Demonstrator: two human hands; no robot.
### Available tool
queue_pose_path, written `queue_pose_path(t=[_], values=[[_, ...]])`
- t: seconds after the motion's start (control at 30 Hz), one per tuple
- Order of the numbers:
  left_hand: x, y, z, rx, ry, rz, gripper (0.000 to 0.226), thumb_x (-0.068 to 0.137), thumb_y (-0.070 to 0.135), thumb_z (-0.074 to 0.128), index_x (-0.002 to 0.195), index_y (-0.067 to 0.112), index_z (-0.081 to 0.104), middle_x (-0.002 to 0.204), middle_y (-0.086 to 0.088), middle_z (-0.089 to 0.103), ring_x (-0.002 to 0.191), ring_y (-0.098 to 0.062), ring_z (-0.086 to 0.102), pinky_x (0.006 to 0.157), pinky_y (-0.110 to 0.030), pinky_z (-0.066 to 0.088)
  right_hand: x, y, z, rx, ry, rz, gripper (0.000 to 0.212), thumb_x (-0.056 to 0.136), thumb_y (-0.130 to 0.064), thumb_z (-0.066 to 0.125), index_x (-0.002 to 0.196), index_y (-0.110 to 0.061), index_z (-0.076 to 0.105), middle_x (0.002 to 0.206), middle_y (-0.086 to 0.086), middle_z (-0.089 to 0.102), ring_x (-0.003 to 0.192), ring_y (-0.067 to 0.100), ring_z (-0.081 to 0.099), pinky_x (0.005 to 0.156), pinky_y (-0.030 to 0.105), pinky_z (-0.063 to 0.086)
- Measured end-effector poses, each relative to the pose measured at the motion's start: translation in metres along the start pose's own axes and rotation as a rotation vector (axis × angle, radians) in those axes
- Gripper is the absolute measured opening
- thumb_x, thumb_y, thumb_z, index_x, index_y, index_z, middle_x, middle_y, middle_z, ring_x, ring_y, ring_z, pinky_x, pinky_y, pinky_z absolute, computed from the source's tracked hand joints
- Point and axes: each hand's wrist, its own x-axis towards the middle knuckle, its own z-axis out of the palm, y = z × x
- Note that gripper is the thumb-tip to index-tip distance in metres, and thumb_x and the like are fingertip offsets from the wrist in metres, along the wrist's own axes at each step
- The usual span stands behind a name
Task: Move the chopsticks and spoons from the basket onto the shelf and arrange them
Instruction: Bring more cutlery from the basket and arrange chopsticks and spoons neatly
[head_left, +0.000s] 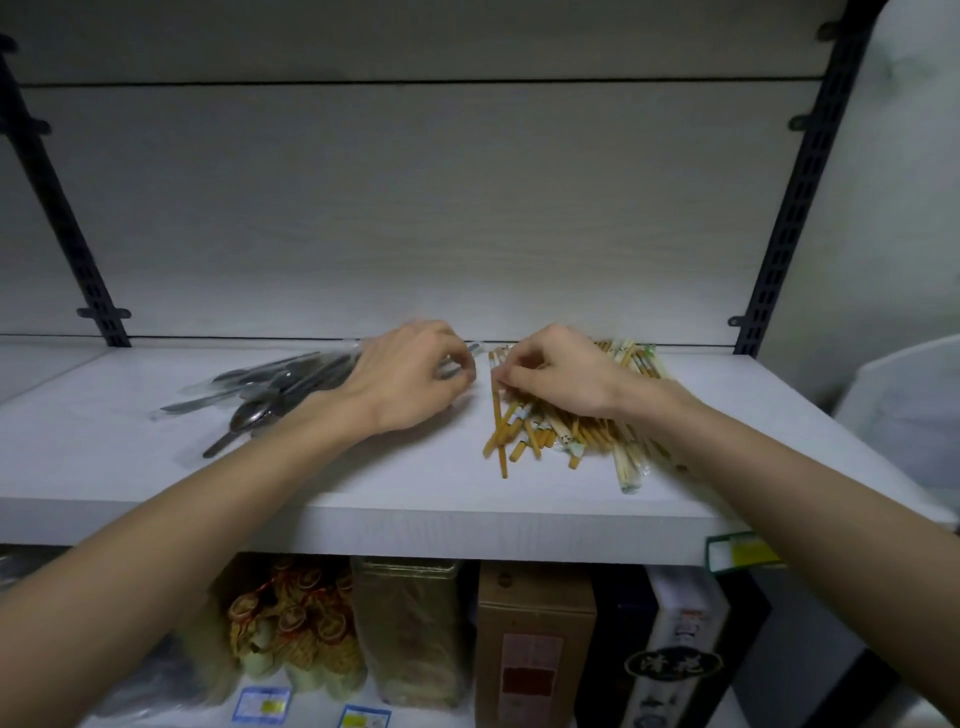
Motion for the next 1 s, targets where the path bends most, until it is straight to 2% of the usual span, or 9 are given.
queue_pose_path(t=[0.13, 0.27, 0.33, 0.43, 0.5, 0.67, 0.83, 1.0], values=[[0.014, 0.025, 0.013, -0.082, -0.12, -0.029, 0.029, 0.091, 0.054, 0.058, 0.099, 0.031, 0.073, 0.096, 0.013, 0.07, 0.091, -0.015, 0.065, 0.075, -0.037, 0.054, -0.018, 0.019, -0.017, 0.069, 0.183, 0.022, 0.02, 0.094, -0.03, 0.063, 0.09, -0.019, 0.08, 0.088, -0.009, 0.077, 0.087, 0.009, 0.069, 0.087, 0.031, 0.053], [0.024, 0.033, 0.023, -0.103, -0.194, -0.115, 0.043, 0.09, 0.068, 0.053, 0.099, 0.03, 0.072, 0.096, 0.01, 0.071, 0.091, -0.017, 0.066, 0.078, -0.039, 0.055, -0.029, 0.042, -0.032, -0.062, 0.164, 0.095, 0.018, 0.093, -0.024, 0.064, 0.105, -0.023, 0.076, 0.109, -0.006, 0.074, 0.104, 0.012, 0.066, 0.096, 0.033, 0.051], [0.03, 0.036, 0.027, -0.123, -0.211, -0.183, 0.046, 0.089, 0.07, 0.054, 0.106, 0.03, 0.07, 0.102, 0.009, 0.07, 0.096, -0.019, 0.064, 0.083, -0.039, 0.054, -0.032, 0.049, -0.033, -0.162, 0.181, 0.155, 0.021, 0.092, -0.033, 0.063, 0.107, -0.023, 0.075, 0.111, -0.002, 0.072, 0.104, 0.018, 0.065, 0.091, 0.036, 0.052], [0.036, 0.041, 0.031, -0.148, -0.255, -0.252, 0.059, 0.084, 0.077, 0.054, 0.117, 0.029, 0.064, 0.111, 0.007, 0.069, 0.103, -0.023, 0.064, 0.088, -0.041, 0.053, -0.035, 0.052, -0.033, -0.219, 0.161, 0.285, 0.035, 0.089, -0.053, 0.062, 0.105, -0.023, 0.071, 0.1, -0.001, 0.069, 0.094, 0.021, 0.063, 0.081, 0.033, 0.051], [0.037, 0.044, 0.033, -0.132, -0.269, -0.256, 0.054, 0.087, 0.07, 0.056, 0.121, 0.029, 0.061, 0.114, 0.005, 0.069, 0.104, -0.024, 0.063, 0.088, -0.042, 0.053, -0.037, 0.053, -0.031, -0.206, 0.106, 0.32, 0.037, 0.088, -0.058, 0.061, 0.101, -0.024, 0.069, 0.093, -0.004, 0.068, 0.09, 0.019, 0.063, 0.079, 0.033, 0.052], [0.032, 0.046, 0.032, -0.152, -0.248, -0.299, 0.037, 0.09, 0.051, 0.063, 0.12, 0.028, 0.063, 0.111, 0.002, 0.069, 0.104, -0.024, 0.063, 0.089, -0.041, 0.053, -0.035, 0.045, -0.031, -0.176, 0.125, 0.292, 0.034, 0.085, -0.058, 0.065, 0.098, -0.026, 0.07, 0.087, -0.007, 0.069, 0.087, 0.018, 0.064, 0.079, 0.033, 0.053], [0.031, 0.042, 0.033, -0.208, -0.223, -0.357, 0.045, 0.086, 0.044, 0.068, 0.126, 0.024, 0.062, 0.111, -0.001, 0.069, 0.103, -0.024, 0.063, 0.088, -0.039, 0.053, -0.022, 0.029, -0.024, -0.214, 0.089, 0.284, 0.044, 0.077, -0.062, 0.068, 0.105, -0.028, 0.07, 0.097, -0.007, 0.07, 0.094, 0.019, 0.064, 0.083, 0.035, 0.053], [0.023, 0.037, 0.034, -0.224, -0.157, -0.358, 0.033, 0.086, 0.041, 0.07, 0.118, 0.032, 0.067, 0.102, 0.005, 0.067, 0.097, -0.02, 0.064, 0.084, -0.039, 0.055, -0.015, 0.022, -0.016, -0.178, 0.055, 0.316, 0.029, 0.077, -0.054, 0.07, 0.093, -0.03, 0.073, 0.09, -0.01, 0.071, 0.089, 0.015, 0.065, 0.074, 0.03, 0.052]])
